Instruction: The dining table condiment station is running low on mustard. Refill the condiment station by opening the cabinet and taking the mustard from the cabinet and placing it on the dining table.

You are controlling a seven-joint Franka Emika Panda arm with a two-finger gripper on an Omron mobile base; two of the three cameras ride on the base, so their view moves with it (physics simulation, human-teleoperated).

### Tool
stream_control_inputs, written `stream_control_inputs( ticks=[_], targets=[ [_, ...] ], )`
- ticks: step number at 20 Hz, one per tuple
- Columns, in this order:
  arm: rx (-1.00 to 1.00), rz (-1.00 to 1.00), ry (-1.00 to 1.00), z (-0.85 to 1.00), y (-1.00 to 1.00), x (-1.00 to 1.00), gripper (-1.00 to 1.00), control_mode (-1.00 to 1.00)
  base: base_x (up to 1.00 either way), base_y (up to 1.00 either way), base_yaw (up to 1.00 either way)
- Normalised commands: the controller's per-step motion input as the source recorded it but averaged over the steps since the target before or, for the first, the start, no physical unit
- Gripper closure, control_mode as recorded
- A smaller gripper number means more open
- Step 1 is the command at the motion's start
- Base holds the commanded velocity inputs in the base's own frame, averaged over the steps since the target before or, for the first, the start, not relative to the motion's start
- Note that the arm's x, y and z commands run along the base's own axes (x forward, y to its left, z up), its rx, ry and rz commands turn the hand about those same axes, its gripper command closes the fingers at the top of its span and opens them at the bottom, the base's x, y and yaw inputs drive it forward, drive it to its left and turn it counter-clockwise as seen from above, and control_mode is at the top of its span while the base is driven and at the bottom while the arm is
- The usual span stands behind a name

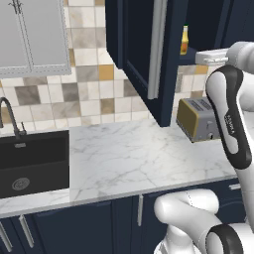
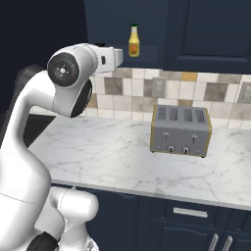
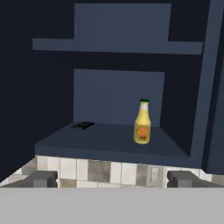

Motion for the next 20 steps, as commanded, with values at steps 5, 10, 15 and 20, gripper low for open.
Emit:
stream_control_inputs(
  ticks=[5,10,15,20],
  targets=[
    [0.00,-0.08,-0.01,0.27,0.00,0.31,-1.00,-1.00,0.00,0.00,0.00],
    [0.00,-0.06,0.00,0.09,-0.12,0.23,-1.00,-1.00,0.00,0.00,0.00],
    [0.00,-0.02,0.00,0.00,-0.21,0.11,-1.00,-1.00,0.00,0.00,0.00],
    [0.00,-0.01,0.00,0.00,-0.01,0.40,-1.00,-1.00,0.00,0.00,0.00]
  ],
)
